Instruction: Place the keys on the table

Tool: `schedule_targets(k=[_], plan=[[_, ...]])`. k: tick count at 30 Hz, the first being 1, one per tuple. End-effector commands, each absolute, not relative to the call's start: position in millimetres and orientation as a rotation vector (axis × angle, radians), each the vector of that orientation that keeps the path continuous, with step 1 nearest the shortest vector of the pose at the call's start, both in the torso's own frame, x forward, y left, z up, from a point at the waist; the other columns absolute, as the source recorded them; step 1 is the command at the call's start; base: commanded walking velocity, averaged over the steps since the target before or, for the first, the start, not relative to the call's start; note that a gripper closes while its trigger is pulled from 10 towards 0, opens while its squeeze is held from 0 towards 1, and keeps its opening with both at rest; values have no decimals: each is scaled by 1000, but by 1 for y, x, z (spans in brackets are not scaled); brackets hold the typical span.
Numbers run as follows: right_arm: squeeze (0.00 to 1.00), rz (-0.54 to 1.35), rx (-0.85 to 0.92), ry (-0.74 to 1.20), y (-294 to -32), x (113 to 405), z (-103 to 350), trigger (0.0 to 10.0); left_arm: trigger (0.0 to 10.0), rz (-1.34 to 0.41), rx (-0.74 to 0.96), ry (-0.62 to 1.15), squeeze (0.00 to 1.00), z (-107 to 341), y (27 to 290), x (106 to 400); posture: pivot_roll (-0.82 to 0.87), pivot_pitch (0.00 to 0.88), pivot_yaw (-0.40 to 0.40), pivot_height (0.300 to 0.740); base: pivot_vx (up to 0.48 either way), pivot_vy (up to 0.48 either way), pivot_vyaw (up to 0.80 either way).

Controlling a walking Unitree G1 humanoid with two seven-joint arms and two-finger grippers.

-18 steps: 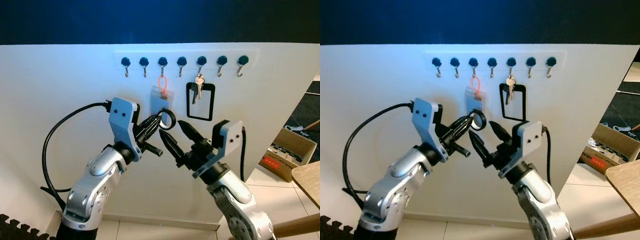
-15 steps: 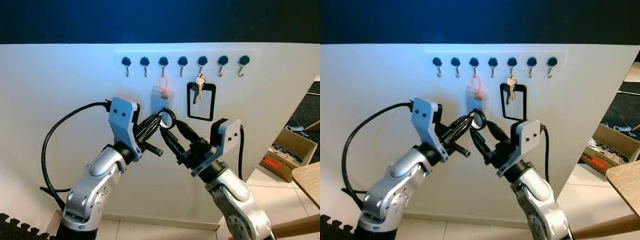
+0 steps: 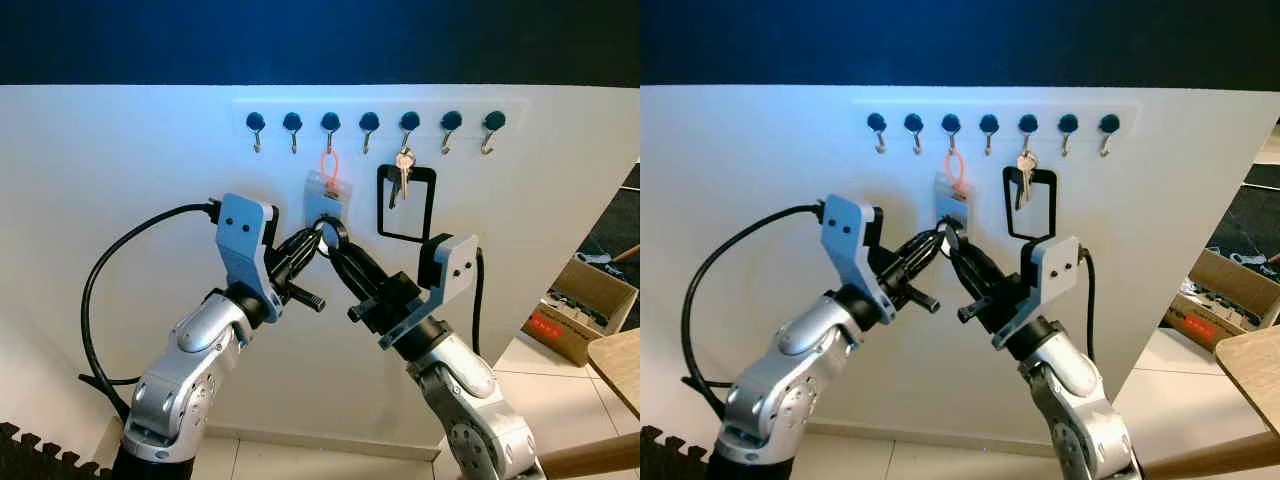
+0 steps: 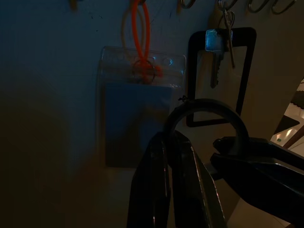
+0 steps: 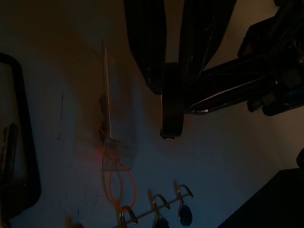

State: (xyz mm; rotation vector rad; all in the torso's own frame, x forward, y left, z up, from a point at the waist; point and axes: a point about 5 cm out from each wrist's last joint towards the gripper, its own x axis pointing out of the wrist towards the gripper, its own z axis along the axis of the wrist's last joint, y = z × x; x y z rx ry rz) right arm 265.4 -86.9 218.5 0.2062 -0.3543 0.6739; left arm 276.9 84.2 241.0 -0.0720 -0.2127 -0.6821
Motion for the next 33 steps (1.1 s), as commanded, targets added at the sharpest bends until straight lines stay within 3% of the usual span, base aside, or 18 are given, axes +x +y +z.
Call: schedule_targets(k=[1, 6, 7, 8, 9, 13, 17, 22, 25, 26, 27, 29, 30, 31, 32, 33], plan=[[0, 696, 214, -343, -82, 264, 217, 10000, 10000, -714, -82, -225, 1000, 243, 82, 274, 18, 115, 40, 740, 0, 0, 0], [0, 689, 209, -335, -82, 264, 215, 10000, 10000, -771, -91, -226, 1000, 245, 79, 267, 15, 114, 44, 740, 0, 0, 0], [0, 685, 199, -329, -82, 264, 213, 10000, 10000, -823, -111, -221, 106, 246, 79, 261, 11, 113, 48, 740, 0, 0, 0], [0, 683, 191, -324, -82, 264, 211, 10000, 10000, -862, -125, -218, 106, 247, 79, 257, 9, 113, 49, 740, 0, 0, 0], [0, 677, 183, -318, -82, 265, 210, 10000, 10000, -903, -150, -210, 0, 247, 80, 252, 9, 112, 50, 740, 0, 0, 0], [0, 649, 178, -301, -85, 267, 206, 10000, 10000, -968, -177, -199, 0, 247, 83, 245, 7, 111, 51, 740, 0, 0, 0], [0, 452, 148, -240, -113, 276, 182, 10000, 10000, -1028, -190, -173, 0, 243, 96, 237, 2, 113, 61, 740, 0, 0, 0], [0, 226, 132, -190, -147, 279, 162, 10000, 10000, -969, -213, -158, 0, 239, 98, 243, -1, 112, 63, 740, 0, 0, 0], [0, -53, 92, -159, -192, 274, 151, 10000, 10000, -880, -194, -128, 0, 232, 101, 254, -14, 115, 66, 740, 0, 0, 0], [0, -53, 92, -159, -192, 274, 151, 10000, 10000, -880, -194, -128, 0, 232, 101, 254, -14, 115, 66, 740, 0, 0, 0], [0, -288, 33, -136, -234, 264, 145, 10000, 10000, -845, -184, -110, 0, 228, 102, 259, -24, 119, 69, 740, 0, 0, 0], [0, -288, 33, -136, -234, 264, 145, 10000, 10000, -845, -184, -110, 0, 228, 102, 259, -24, 119, 69, 740, 0, 0, 0], [0, -391, 2, -134, -254, 258, 145, 10000, 10000, -835, -181, -105, 0, 227, 103, 261, -24, 119, 69, 740, 0, 0, 0], [0, -391, 2, -134, -254, 258, 145, 10000, 10000, -835, -181, -105, 0, 227, 103, 261, -24, 119, 69, 740, 0, 0, 0], [0, -598, -137, -124, -294, 240, 149, 10000, 10000, -824, -174, -94, 0, 225, 104, 265, -37, 125, 71, 740, 0, 0, 0], [0, -656, -181, -127, -306, 234, 152, 10000, 10000, -821, -172, -90, 0, 225, 105, 266, -37, 125, 71, 740, 0, 0, 0]])
